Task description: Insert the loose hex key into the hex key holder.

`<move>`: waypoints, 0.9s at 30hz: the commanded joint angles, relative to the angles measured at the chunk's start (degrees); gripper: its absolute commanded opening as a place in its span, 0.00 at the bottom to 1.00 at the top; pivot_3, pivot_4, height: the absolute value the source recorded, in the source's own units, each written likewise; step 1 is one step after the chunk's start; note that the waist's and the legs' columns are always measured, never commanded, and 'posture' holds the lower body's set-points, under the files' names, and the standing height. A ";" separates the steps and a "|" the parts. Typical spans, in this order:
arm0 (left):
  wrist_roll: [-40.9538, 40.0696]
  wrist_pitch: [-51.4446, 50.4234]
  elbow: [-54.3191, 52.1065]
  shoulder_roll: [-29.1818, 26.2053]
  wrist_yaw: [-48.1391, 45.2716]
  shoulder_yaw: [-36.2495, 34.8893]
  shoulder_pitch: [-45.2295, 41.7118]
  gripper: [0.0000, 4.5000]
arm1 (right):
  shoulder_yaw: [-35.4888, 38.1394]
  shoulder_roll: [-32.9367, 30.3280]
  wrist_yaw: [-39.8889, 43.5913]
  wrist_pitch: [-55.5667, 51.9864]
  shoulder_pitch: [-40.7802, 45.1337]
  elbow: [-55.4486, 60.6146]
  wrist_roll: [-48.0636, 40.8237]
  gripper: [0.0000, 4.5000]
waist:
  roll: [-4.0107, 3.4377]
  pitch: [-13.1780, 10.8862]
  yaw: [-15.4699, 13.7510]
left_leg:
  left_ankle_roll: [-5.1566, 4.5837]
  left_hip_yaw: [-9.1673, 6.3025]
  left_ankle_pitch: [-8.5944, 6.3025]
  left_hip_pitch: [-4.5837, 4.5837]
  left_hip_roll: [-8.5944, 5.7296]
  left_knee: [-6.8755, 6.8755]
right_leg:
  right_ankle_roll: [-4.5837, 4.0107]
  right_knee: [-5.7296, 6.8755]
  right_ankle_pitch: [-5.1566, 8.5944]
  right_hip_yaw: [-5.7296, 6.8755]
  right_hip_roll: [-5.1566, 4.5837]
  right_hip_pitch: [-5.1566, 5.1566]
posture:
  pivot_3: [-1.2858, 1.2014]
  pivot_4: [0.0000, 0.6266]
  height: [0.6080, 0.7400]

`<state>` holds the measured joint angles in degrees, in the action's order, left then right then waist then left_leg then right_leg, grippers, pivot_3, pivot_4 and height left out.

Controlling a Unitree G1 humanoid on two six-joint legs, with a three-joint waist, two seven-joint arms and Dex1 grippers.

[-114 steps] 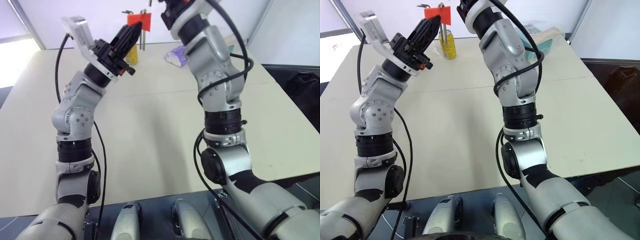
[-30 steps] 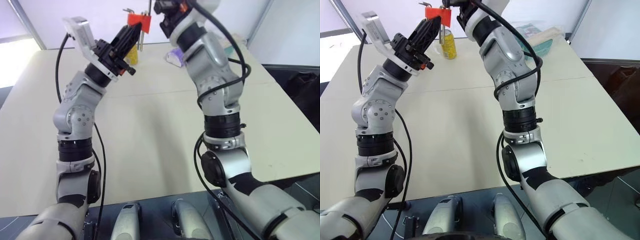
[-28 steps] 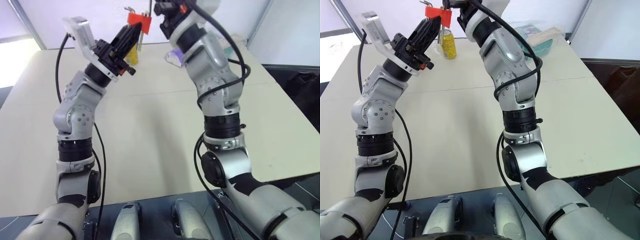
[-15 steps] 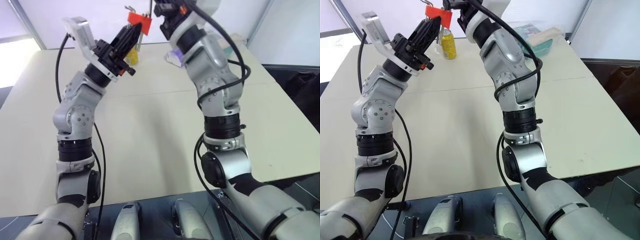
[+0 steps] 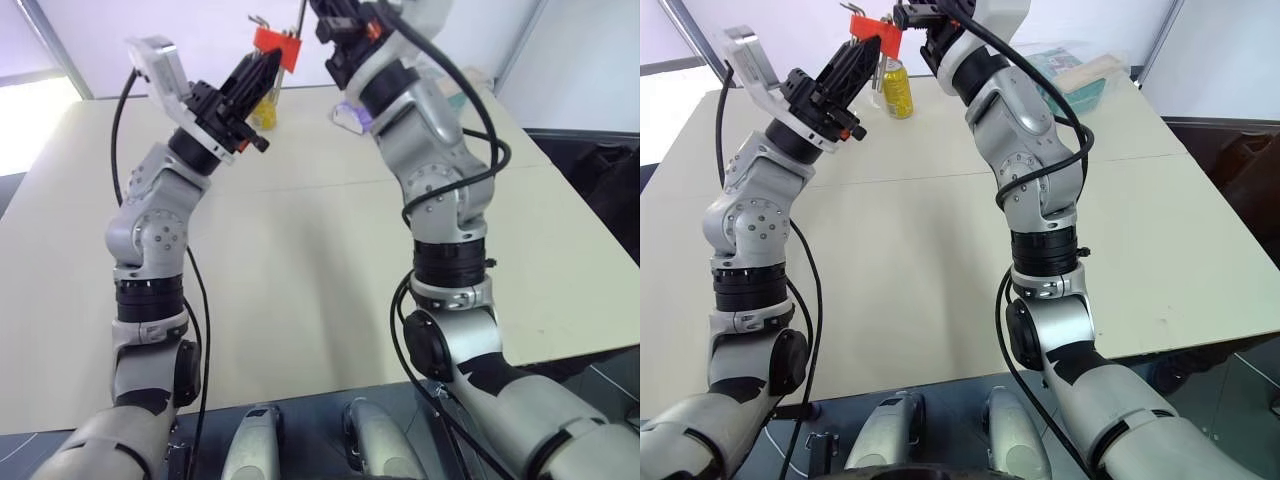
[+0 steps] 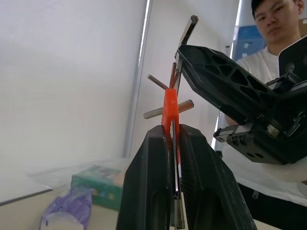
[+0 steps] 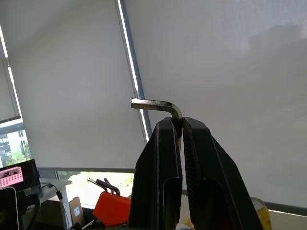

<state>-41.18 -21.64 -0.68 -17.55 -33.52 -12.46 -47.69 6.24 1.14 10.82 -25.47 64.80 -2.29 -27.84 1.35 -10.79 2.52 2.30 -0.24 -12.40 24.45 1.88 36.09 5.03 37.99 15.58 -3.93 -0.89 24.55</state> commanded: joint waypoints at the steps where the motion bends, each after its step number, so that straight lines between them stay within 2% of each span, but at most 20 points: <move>1: -0.06 1.74 -1.60 -0.26 0.23 -1.07 -2.21 0.00 | -0.44 0.16 0.49 -0.54 0.52 2.48 -0.98 0.01 | 0.00 0.00 0.00 | 0.00 0.00 0.00 0.00 0.00 0.00 | 0.00 0.00 0.00 0.00 0.00 0.00 | 0.52 0.24 1.00; 9: -0.10 1.34 -3.47 0.25 0.42 -0.57 -1.62 0.00 | -0.32 -0.19 1.02 -1.10 1.23 1.05 -1.12 0.01 | 0.00 0.00 0.00 | 0.00 0.00 0.00 0.00 0.00 0.00 | 0.00 0.00 0.00 0.00 0.00 0.00 | 0.52 0.24 1.00; 12: -0.13 1.31 -3.90 0.32 0.37 -0.42 -1.44 0.00 | -0.42 -0.49 1.14 -1.36 1.71 0.06 -0.76 0.23 | 0.00 0.00 0.01 | 0.00 0.00 0.00 0.00 0.00 0.00 | 0.00 0.00 0.00 0.00 0.00 0.00 | 0.52 0.24 1.00; 15: -0.17 1.22 -4.49 0.42 0.35 -0.30 -1.21 0.00 | -0.60 -1.07 1.39 -2.31 2.36 -1.04 -0.34 0.57 | 0.00 0.00 0.00 | 0.00 0.00 0.00 0.00 0.00 0.00 | 0.00 0.00 0.00 0.00 0.01 0.00 | 0.52 0.24 1.00; 18: -0.19 1.16 -4.94 0.56 0.42 -0.22 -1.03 0.00 | -0.35 -1.56 1.67 -4.06 2.96 -1.93 -1.00 0.94 | 0.00 0.00 0.00 | 0.00 0.01 0.00 0.00 0.00 0.01 | 0.00 0.00 0.00 0.00 0.00 0.00 | 0.52 0.24 1.00; 19: -0.18 1.17 -5.03 0.60 0.42 -0.21 -0.96 0.00 | -0.21 -1.69 1.87 -4.56 3.13 -2.00 -1.36 0.99 | 0.00 0.00 -0.05 | 0.00 0.01 0.00 0.00 0.00 0.01 | 0.00 0.00 0.00 0.00 0.00 0.00 | 0.52 0.24 1.00; 27: -0.08 1.38 -4.97 0.59 0.25 -0.38 -0.77 0.00 | -0.24 -3.63 3.03 -7.87 0.68 1.97 -2.33 0.99 | 0.00 0.00 -0.02 | 0.00 0.01 0.00 0.01 0.00 0.00 | 0.00 -0.01 0.00 0.00 0.00 0.00 | 0.52 0.24 1.00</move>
<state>-40.66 -21.63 -3.00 -16.81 -32.82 -12.36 -47.67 6.01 -2.12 13.51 -32.99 65.42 -3.42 -29.48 1.35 -10.79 2.51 2.30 -0.24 -12.40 24.46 1.88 36.09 5.03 37.98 15.58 -3.93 -0.89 24.55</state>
